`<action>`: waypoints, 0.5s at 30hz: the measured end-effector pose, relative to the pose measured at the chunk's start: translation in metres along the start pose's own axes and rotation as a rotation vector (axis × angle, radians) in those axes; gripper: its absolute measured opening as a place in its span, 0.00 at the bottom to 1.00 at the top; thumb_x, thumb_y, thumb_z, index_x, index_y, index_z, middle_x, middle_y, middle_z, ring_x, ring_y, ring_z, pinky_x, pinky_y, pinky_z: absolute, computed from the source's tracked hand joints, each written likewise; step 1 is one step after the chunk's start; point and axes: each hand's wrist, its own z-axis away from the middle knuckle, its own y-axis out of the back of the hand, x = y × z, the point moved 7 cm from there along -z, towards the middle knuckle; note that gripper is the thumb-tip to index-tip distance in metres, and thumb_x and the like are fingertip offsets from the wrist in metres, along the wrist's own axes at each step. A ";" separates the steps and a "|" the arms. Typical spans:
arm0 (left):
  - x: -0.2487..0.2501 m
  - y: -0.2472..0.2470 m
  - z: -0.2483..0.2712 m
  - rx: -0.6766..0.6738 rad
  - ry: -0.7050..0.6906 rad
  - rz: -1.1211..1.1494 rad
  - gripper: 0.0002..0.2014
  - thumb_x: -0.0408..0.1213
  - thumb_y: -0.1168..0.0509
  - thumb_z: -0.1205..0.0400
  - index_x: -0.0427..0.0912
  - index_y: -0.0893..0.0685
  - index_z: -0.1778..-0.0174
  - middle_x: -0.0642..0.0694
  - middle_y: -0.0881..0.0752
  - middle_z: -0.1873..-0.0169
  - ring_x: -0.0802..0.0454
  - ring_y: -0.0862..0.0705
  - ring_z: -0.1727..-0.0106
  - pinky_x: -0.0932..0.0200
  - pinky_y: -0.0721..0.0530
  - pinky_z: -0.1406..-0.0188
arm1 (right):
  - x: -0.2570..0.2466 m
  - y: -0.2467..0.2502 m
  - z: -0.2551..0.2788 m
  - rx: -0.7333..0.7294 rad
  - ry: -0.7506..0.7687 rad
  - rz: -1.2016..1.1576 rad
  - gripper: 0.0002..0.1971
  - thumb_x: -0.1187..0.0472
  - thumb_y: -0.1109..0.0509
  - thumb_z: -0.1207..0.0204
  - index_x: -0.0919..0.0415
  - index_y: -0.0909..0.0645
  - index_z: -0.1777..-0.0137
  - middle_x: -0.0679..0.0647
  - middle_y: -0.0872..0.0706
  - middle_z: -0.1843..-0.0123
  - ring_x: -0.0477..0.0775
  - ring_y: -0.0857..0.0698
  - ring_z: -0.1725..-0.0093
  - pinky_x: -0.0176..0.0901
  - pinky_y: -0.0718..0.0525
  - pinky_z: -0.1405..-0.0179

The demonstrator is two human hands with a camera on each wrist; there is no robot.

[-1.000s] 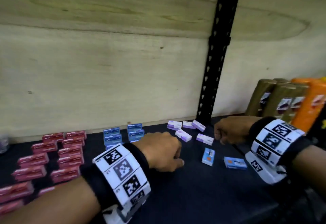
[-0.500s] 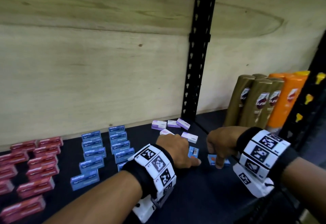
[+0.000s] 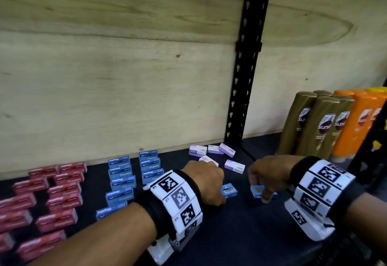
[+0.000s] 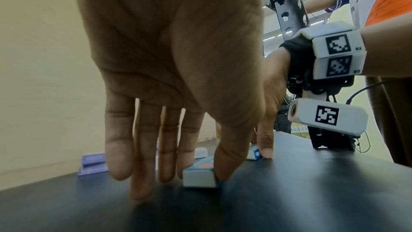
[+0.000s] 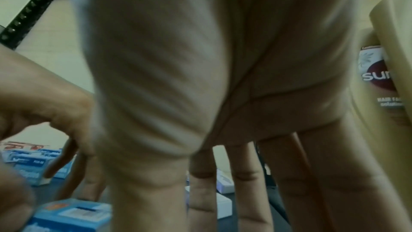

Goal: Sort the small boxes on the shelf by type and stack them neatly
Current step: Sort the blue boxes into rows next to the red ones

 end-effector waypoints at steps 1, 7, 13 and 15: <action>-0.002 0.000 0.003 -0.021 0.001 0.010 0.12 0.52 0.36 0.18 0.46 0.23 0.54 0.45 0.21 0.51 0.45 0.23 0.53 0.52 0.26 0.56 | -0.001 0.002 -0.001 0.011 0.011 -0.013 0.19 0.54 0.18 0.30 0.48 0.22 0.44 0.44 0.19 0.51 0.47 0.21 0.52 0.40 0.23 0.52; -0.020 -0.009 0.010 -0.182 -0.002 0.030 0.15 0.45 0.42 0.15 0.42 0.15 0.42 0.44 0.15 0.46 0.45 0.17 0.49 0.53 0.19 0.53 | -0.004 0.011 -0.004 0.005 0.068 -0.136 0.12 0.55 0.29 0.19 0.45 0.15 0.37 0.48 0.11 0.50 0.38 0.20 0.74 0.22 0.25 0.79; -0.030 -0.008 0.010 -0.175 -0.021 0.088 0.18 0.43 0.48 0.12 0.40 0.16 0.39 0.42 0.16 0.40 0.45 0.20 0.47 0.55 0.23 0.49 | 0.000 0.011 -0.009 -0.013 0.036 -0.161 0.06 0.55 0.39 0.14 0.45 0.21 0.43 0.51 0.14 0.67 0.51 0.16 0.68 0.37 0.19 0.65; -0.033 -0.009 0.009 -0.173 -0.014 0.118 0.19 0.46 0.49 0.11 0.42 0.16 0.37 0.43 0.17 0.39 0.45 0.19 0.42 0.53 0.22 0.45 | 0.002 0.010 -0.011 -0.009 0.022 -0.207 0.07 0.55 0.39 0.13 0.45 0.21 0.41 0.48 0.16 0.66 0.53 0.14 0.64 0.42 0.13 0.60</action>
